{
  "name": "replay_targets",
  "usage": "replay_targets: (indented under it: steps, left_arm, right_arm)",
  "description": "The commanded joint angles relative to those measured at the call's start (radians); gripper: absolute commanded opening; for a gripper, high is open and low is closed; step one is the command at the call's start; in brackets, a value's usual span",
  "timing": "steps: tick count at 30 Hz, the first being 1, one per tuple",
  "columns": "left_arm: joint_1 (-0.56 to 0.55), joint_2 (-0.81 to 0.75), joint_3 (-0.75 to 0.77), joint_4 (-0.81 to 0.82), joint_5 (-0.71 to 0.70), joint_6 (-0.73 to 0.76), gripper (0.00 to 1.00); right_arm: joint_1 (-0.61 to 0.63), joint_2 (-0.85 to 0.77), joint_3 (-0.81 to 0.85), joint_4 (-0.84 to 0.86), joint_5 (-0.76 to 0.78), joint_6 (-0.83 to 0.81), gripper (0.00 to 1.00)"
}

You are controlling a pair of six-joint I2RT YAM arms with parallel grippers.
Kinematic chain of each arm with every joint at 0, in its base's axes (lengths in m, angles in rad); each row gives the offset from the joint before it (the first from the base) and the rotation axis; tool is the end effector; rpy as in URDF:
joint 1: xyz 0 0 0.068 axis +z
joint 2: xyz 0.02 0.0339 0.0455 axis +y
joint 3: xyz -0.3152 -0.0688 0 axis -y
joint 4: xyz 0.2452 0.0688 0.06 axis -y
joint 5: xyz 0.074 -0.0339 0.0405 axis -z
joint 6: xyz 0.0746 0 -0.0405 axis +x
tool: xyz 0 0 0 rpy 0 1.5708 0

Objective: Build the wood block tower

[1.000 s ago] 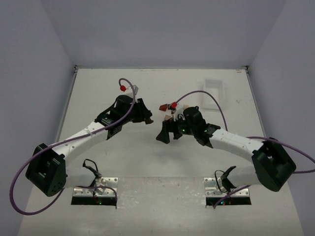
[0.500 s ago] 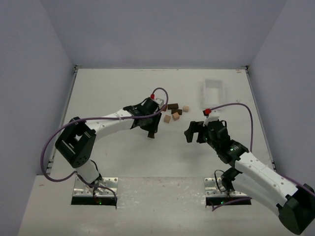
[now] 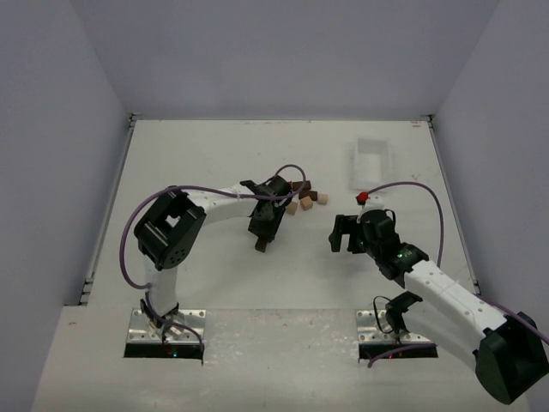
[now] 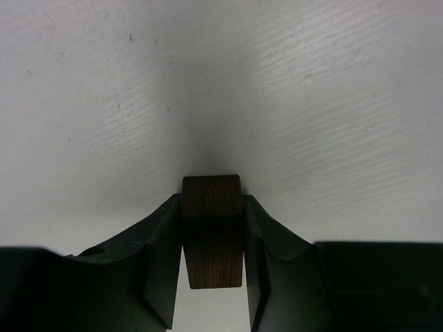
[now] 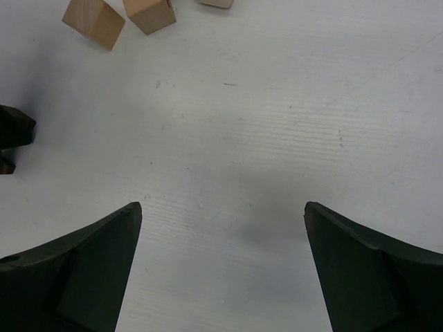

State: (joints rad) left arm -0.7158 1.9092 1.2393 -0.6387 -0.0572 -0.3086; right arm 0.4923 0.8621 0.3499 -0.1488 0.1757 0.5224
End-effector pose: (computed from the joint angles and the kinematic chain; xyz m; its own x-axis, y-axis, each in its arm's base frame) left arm 0.2990 -0.2544 0.1622 -0.8899 0.3721 -0.2637 0.3922 0.9195 -0.0261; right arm 0.1598 0.0709 0.1944 -0.6404 0.2140 -0.7376 -0.0280 0.9533 0.3009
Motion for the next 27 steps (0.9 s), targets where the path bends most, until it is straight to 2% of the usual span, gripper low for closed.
replay_targets:
  steps: [1,2,7,9,13,18,21,24,27]
  left_arm:
    - [-0.005,0.035,0.071,-0.022,-0.038,-0.033,0.04]
    - [-0.005,0.045,0.085,-0.024,-0.038,-0.033,0.08]
    - [-0.005,0.057,0.1,-0.025,-0.031,-0.027,0.45]
    - [-0.005,0.048,0.098,-0.025,-0.037,-0.027,0.55]
    - [-0.005,0.027,0.103,-0.027,-0.053,-0.029,0.66]
    - [-0.005,-0.022,0.115,-0.021,-0.069,-0.036,0.69]
    - [-0.004,-0.126,0.12,-0.01,-0.109,-0.025,0.75]
    - [0.005,-0.224,0.108,0.016,-0.129,-0.017,0.84]
    - [0.035,-0.37,0.044,0.116,-0.101,-0.013,1.0]
  right_arm:
    - [-0.007,0.022,-0.007,0.036,-0.007,-0.007,0.99]
    - [-0.008,0.031,-0.011,0.043,-0.012,-0.006,0.99]
    - [-0.009,0.055,-0.008,0.046,-0.008,-0.006,0.99]
    - [-0.009,0.053,-0.006,0.045,-0.01,-0.007,0.99]
    - [-0.011,0.04,-0.008,0.047,-0.018,-0.008,0.99]
    - [-0.011,0.028,-0.011,0.052,-0.037,-0.025,0.99]
    - [-0.009,0.001,-0.029,0.098,-0.09,-0.079,0.99]
    - [-0.009,-0.02,-0.055,0.16,-0.147,-0.124,0.99]
    - [0.002,-0.009,-0.049,0.226,-0.17,-0.158,0.99]
